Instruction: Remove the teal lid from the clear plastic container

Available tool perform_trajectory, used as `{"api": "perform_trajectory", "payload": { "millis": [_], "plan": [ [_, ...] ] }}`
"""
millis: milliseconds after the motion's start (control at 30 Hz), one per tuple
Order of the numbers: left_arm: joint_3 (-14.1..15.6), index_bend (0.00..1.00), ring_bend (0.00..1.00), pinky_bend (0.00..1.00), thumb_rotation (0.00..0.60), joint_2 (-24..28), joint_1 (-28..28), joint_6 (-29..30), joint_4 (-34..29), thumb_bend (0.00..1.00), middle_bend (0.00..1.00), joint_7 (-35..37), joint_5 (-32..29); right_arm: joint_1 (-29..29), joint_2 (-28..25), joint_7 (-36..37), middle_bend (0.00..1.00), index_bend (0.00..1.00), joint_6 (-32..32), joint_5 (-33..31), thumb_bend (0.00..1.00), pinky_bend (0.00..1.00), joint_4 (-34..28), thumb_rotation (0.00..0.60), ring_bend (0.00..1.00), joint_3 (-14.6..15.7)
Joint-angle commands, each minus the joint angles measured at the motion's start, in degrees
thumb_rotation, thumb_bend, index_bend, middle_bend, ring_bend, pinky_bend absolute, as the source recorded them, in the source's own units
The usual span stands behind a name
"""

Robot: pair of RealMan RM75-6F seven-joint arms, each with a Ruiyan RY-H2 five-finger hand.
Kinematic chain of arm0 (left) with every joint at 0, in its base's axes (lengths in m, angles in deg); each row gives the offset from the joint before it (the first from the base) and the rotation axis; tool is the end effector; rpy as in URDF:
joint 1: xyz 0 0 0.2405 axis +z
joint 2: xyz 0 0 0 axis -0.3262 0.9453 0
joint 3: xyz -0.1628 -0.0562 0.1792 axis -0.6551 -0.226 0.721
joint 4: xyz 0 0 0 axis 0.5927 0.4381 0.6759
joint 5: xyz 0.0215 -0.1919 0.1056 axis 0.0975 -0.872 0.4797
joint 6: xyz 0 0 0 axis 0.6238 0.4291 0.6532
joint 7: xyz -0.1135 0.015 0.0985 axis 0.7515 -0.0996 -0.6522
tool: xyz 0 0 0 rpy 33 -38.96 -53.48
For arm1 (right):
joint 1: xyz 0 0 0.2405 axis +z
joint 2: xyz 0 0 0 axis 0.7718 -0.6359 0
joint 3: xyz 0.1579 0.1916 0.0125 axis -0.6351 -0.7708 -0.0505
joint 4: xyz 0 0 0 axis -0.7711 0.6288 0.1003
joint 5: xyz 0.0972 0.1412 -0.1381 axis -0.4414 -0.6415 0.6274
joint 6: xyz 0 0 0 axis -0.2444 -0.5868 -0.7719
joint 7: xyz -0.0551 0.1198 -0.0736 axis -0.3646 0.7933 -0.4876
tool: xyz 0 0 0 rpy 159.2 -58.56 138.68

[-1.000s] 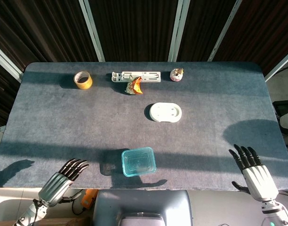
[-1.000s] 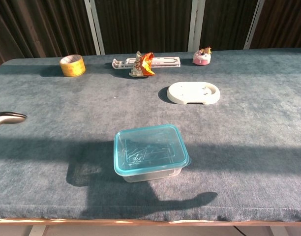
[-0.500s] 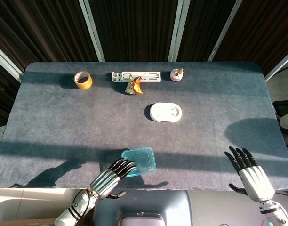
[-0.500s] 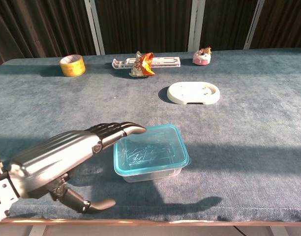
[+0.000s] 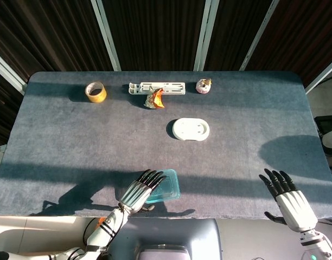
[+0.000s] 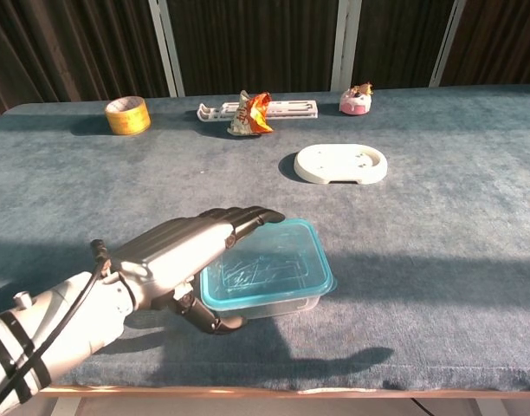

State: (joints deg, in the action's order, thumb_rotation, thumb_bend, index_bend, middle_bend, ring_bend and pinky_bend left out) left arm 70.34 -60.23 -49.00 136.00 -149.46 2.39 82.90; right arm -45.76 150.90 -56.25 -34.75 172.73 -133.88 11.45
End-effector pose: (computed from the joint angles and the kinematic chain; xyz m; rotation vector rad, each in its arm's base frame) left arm -0.0945 0.2366 -0.1081 -2.0531 -1.0508 -1.0984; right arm -0.2966 -0.1499 0.1147 1.6928 -0.8397 0.8106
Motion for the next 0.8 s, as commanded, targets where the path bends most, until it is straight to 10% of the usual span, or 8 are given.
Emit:
{"api": "perform_trajectory", "payload": {
  "millis": [33,567,800],
  "plan": [
    [-1.4,0.00,0.00,0.00,0.600,-1.2,-1.3,-0.1,1.7,0.21,0.00,-1.5,-1.8,0.0,-0.1,0.1,0.00,0.00,0.0,-0.1,0.19,0.00,0.0,0.600,0.00,-0.1],
    [-3.2,0.00,0.00,0.16,0.600,-1.0,-5.6,-1.6,2.7,0.23,0.00,-6.2,-10.1,-0.1,0.1,-1.2,0.00,0.00,1.1,0.2,0.19,0.00,-0.4,0.600,0.00,0.0],
    [-2.4,0.00,0.28,0.37,0.600,-1.9,-6.7,-1.4,4.0,0.24,0.09,-4.3,-10.0,3.5,2.2,-2.0,0.00,0.00,4.7,3.7,0.19,0.00,-0.1,0.600,0.00,-0.5]
  ]
}}
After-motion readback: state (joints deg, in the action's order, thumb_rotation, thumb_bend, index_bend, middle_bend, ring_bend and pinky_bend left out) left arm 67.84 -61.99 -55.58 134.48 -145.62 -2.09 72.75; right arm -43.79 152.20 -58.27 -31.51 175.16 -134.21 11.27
